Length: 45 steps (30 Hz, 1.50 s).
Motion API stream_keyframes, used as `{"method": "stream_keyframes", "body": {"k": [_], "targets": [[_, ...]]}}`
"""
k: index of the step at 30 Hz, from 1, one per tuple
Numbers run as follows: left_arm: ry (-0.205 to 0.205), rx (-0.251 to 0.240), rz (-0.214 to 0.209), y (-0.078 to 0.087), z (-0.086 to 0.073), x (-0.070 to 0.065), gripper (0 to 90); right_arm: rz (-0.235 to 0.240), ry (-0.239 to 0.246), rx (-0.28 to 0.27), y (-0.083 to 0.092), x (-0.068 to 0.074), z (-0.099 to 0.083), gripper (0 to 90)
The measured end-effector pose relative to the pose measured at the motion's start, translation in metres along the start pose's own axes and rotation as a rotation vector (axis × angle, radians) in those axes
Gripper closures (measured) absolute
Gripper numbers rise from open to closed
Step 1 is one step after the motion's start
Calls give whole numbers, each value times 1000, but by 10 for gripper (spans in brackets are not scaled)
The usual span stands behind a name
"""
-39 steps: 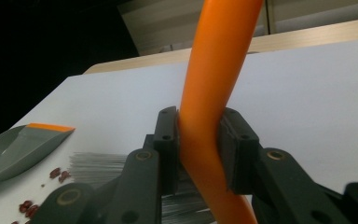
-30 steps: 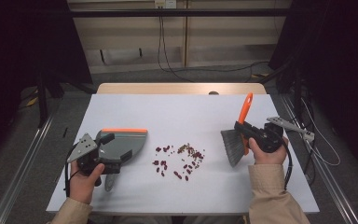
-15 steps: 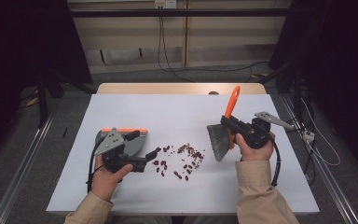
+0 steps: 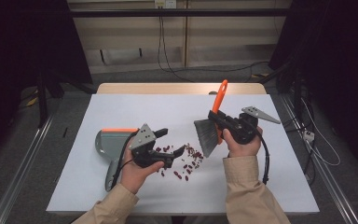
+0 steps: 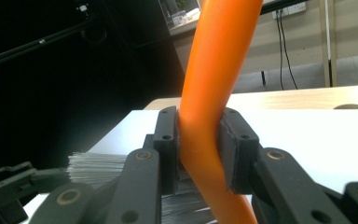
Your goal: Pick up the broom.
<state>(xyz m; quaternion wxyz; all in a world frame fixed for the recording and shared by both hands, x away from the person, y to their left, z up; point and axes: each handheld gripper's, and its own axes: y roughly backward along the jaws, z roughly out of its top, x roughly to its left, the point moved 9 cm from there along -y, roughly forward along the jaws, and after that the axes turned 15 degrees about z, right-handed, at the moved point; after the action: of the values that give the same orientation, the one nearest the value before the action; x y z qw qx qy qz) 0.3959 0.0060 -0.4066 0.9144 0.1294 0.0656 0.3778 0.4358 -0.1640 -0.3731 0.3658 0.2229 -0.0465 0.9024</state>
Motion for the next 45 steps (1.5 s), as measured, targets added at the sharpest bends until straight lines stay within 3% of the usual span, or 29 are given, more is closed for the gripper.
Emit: {"method": "stream_keyframes", "body": {"k": [4,10,12,14,15,17,18,20,21,23,29,33,35,39,42,45], "targets": [[7,16,6,-13,2,-7,141,5,10,6,-7,6,-1,712],[31,28,42,-32,0,-7,238,51,7,28,-27,23,-6,712],[60,33,33,-37,-1,-8,243,51,13,29,-29,25,-6,712],[65,25,48,-38,0,-8,327,61,19,39,-34,30,-8,712],[66,19,39,-38,0,-9,439,77,21,42,-38,34,-8,712],[76,16,24,-38,1,-9,464,80,28,47,-39,35,-9,712],[78,17,9,-37,1,-9,522,81,28,51,-40,36,-10,711],[92,9,-37,-35,3,-11,695,86,20,48,-41,36,-10,711],[93,5,-36,-34,4,-11,778,91,15,44,-41,36,-9,712],[103,1,-50,-32,5,-9,817,106,-5,32,-41,36,-9,711],[107,-16,-71,-24,9,-4,850,195,7,17,-41,42,-6,698],[95,-19,-84,-19,10,-3,852,227,14,19,-41,46,-6,685],[87,-6,-78,-17,9,-2,854,214,45,12,-41,44,-5,553],[92,-2,-76,-15,9,0,854,227,81,15,-42,44,-6,407],[91,3,-78,-15,8,2,854,207,114,17,-40,42,-5,359],[92,3,-76,-13,8,4,854,235,113,15,-38,42,-5,342]]}}
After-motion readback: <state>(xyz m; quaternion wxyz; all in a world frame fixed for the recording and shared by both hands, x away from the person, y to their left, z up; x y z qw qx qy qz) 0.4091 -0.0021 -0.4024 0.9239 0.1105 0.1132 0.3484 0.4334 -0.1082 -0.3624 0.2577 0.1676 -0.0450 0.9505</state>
